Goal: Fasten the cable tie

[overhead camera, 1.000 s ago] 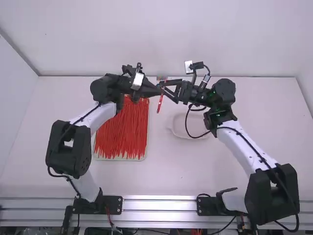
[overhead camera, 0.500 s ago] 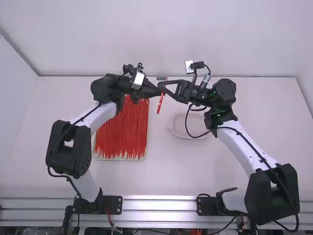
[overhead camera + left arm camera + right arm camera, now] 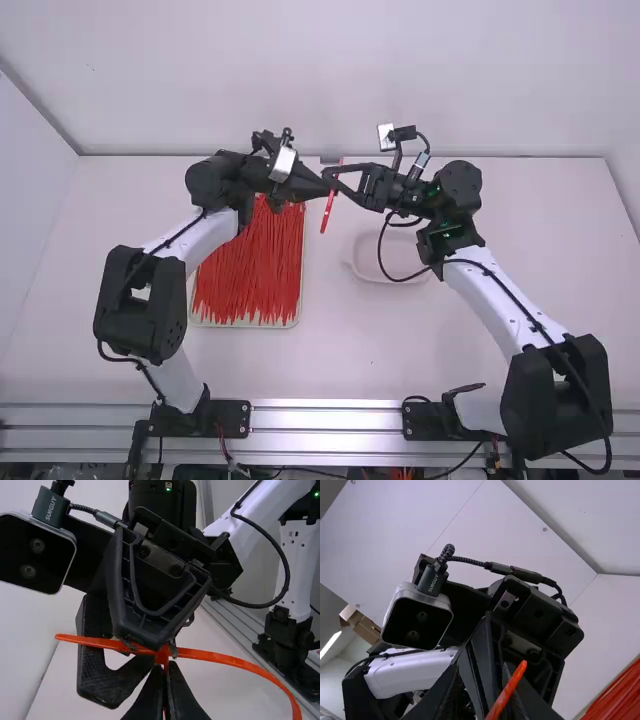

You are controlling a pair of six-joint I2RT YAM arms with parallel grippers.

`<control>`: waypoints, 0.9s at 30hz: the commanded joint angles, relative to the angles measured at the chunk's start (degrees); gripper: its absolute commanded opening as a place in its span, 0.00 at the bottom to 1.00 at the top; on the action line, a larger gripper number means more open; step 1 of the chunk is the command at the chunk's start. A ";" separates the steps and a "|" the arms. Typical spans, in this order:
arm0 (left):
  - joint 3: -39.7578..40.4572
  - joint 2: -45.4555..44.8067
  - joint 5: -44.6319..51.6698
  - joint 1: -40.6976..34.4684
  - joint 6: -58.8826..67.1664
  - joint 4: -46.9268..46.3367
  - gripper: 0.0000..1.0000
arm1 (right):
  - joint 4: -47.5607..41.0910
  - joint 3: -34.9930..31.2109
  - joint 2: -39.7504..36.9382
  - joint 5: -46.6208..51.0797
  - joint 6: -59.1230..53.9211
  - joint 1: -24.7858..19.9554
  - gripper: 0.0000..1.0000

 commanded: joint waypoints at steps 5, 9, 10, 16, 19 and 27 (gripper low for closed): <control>-0.22 -1.16 0.31 0.17 -0.37 -0.85 0.02 | 0.24 0.74 -0.13 -0.52 0.20 -1.01 0.25; -0.79 -1.16 0.28 -0.07 -0.28 -0.17 0.02 | 0.35 0.74 -0.13 -0.55 0.17 -1.05 0.19; -0.98 -1.16 0.28 -0.07 0.13 -0.24 0.02 | 0.33 0.74 -0.13 -0.55 0.20 -1.05 0.12; -1.18 -1.16 0.28 -0.13 0.04 -0.35 0.02 | 0.33 0.74 -0.13 -0.50 0.17 -1.07 0.00; -1.18 -1.16 0.28 -0.28 -0.15 -0.96 0.02 | 0.35 0.74 -0.13 -0.28 -0.09 -1.03 0.00; -2.40 -1.16 0.11 -1.33 -3.98 -0.50 0.02 | 1.49 2.38 -0.13 0.85 -0.07 -2.93 0.00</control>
